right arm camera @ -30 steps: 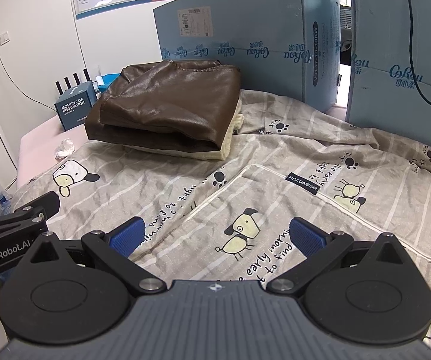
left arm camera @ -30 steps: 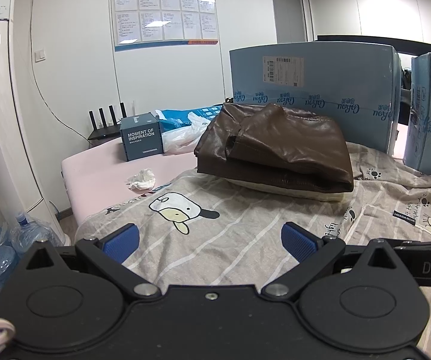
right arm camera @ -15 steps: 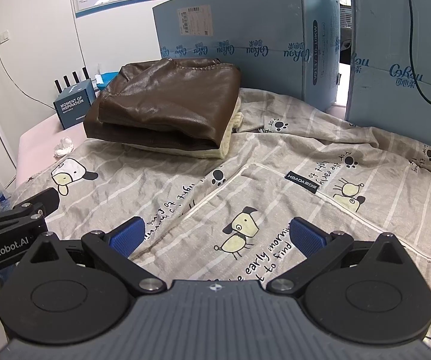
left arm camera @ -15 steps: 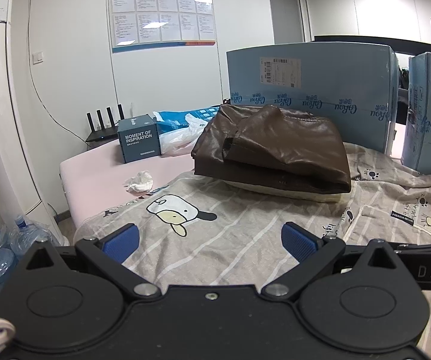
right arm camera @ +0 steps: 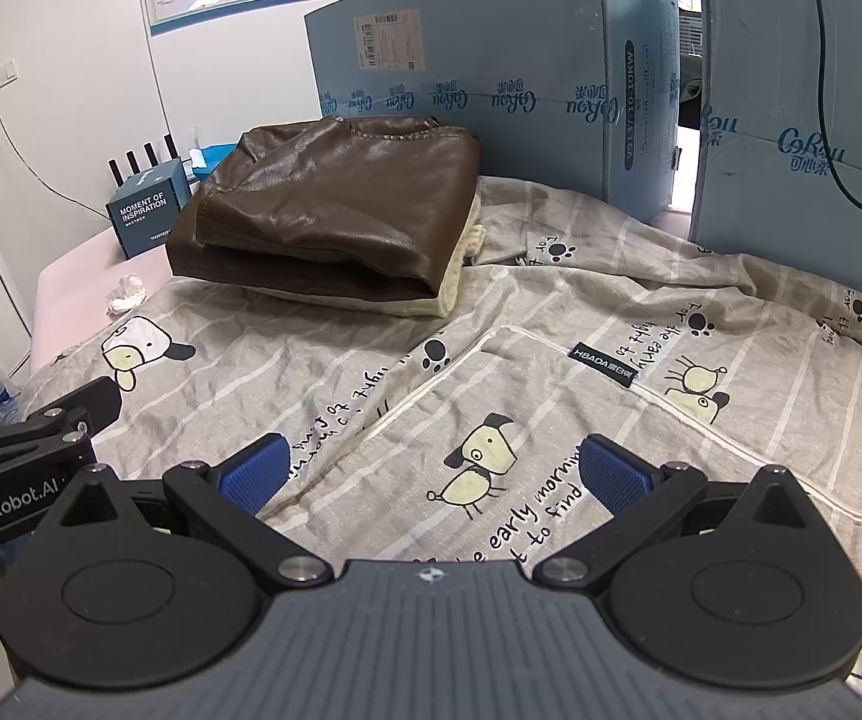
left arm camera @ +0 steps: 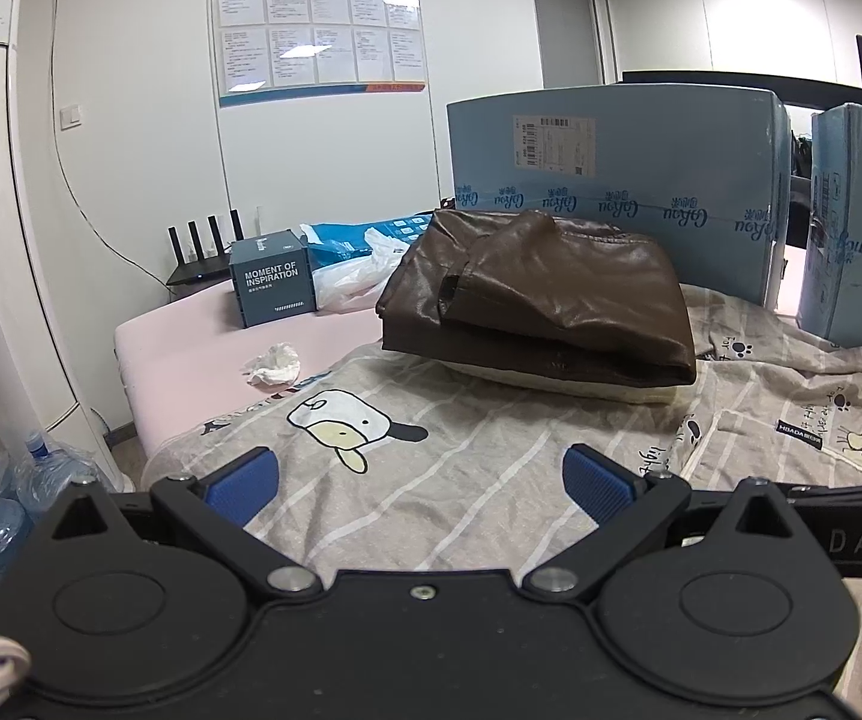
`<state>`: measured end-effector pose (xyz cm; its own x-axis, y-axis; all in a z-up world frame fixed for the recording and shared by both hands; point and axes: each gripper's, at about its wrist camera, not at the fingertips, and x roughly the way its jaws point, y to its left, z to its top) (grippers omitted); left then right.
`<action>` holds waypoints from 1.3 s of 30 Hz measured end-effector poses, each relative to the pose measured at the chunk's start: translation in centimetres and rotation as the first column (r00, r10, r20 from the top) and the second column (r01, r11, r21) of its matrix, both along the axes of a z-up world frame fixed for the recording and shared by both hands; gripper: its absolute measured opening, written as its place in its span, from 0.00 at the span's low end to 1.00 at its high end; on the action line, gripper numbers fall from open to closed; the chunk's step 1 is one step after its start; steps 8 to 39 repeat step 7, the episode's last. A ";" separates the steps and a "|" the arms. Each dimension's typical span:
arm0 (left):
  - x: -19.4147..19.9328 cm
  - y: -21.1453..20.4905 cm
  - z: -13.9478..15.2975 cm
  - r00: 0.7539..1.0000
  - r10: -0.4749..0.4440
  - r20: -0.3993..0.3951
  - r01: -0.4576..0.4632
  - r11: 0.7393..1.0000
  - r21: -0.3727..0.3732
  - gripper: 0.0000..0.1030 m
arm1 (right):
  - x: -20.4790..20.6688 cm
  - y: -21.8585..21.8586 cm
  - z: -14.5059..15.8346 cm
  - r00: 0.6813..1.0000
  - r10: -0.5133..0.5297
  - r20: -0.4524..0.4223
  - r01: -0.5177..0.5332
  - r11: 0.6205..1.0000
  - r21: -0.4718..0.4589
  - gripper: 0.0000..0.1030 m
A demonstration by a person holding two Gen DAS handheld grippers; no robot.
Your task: Fold clothes
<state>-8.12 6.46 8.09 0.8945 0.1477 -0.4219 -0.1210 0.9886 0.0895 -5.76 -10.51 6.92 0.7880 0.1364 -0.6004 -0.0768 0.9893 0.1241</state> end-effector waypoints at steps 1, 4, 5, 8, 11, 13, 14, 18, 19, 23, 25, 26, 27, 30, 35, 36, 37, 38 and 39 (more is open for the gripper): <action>0.0 0.0 0.0 1.000 -0.001 0.001 0.001 1.000 0.000 1.00 | 0.0 0.0 0.0 1.000 0.000 0.000 0.000 1.000 0.000 1.00; -0.1 0.0 0.0 1.000 -0.001 0.006 0.001 1.000 0.002 1.00 | 0.0 0.0 0.0 1.000 0.002 -0.001 -0.002 1.000 -0.001 1.00; -0.1 0.0 0.0 1.000 -0.002 0.007 0.002 1.000 0.002 1.00 | 0.0 0.0 0.0 1.000 0.002 -0.001 -0.002 1.000 -0.001 1.00; -0.1 0.0 0.1 1.000 -0.003 0.009 0.003 1.000 0.002 1.00 | 0.0 0.0 0.0 1.000 0.000 0.000 0.000 1.000 -0.001 1.00; -0.1 0.0 0.1 1.000 -0.003 0.009 0.003 1.000 0.002 1.00 | 0.0 0.0 0.0 1.000 0.000 0.000 0.000 1.000 -0.001 1.00; -0.1 0.0 0.1 1.000 -0.003 0.009 0.003 1.000 0.002 1.00 | 0.0 0.0 0.0 1.000 0.000 0.000 0.000 1.000 -0.001 1.00; -0.1 0.0 0.1 1.000 -0.003 0.009 0.003 1.000 0.002 1.00 | 0.0 0.0 0.0 1.000 0.000 0.000 0.000 1.000 -0.001 1.00; -0.1 0.0 0.1 1.000 -0.003 0.009 0.003 1.000 0.002 1.00 | 0.0 0.0 0.0 1.000 0.000 0.000 0.000 1.000 -0.001 1.00; -0.1 0.0 0.1 1.000 -0.003 0.009 0.003 1.000 0.002 1.00 | 0.0 0.0 0.0 1.000 0.000 0.000 0.000 1.000 -0.001 1.00; -0.1 0.0 0.1 1.000 -0.003 0.009 0.003 1.000 0.002 1.00 | 0.0 0.0 0.0 1.000 0.000 0.000 0.000 1.000 -0.001 1.00; -0.1 0.0 0.1 1.000 -0.003 0.009 0.003 1.000 0.002 1.00 | 0.0 0.0 0.0 1.000 0.000 0.000 0.000 1.000 -0.001 1.00; -0.1 0.0 0.1 1.000 -0.003 0.009 0.003 1.000 0.002 1.00 | 0.0 0.0 0.0 1.000 0.000 0.000 0.000 1.000 -0.001 1.00; -0.1 0.0 0.1 1.000 -0.003 0.009 0.003 1.000 0.002 1.00 | 0.0 0.0 0.0 1.000 0.000 0.000 0.000 1.000 -0.001 1.00; -0.1 0.0 0.1 1.000 -0.003 0.009 0.003 1.000 0.002 1.00 | 0.0 0.0 0.0 1.000 0.000 0.000 0.000 1.000 -0.001 1.00; -0.1 0.0 0.1 1.000 -0.003 0.009 0.003 1.000 0.002 1.00 | 0.0 0.0 0.0 1.000 0.000 0.000 0.000 1.000 -0.001 1.00; -0.1 0.0 0.1 1.000 -0.003 0.009 0.003 1.000 0.002 1.00 | 0.0 0.0 0.0 1.000 0.000 0.000 0.000 1.000 -0.001 1.00; -0.1 0.0 0.1 1.000 -0.003 0.009 0.003 1.000 0.002 1.00 | 0.0 0.0 0.0 1.000 0.000 0.000 0.000 1.000 -0.001 1.00; -0.1 0.0 0.1 1.000 -0.003 0.009 0.003 1.000 0.002 1.00 | 0.0 0.0 0.0 1.000 0.000 0.000 0.000 1.000 -0.001 1.00; -0.1 0.0 0.1 1.000 -0.003 0.009 0.003 1.000 0.002 1.00 | 0.0 0.0 0.0 1.000 0.000 0.000 0.000 1.000 -0.001 1.00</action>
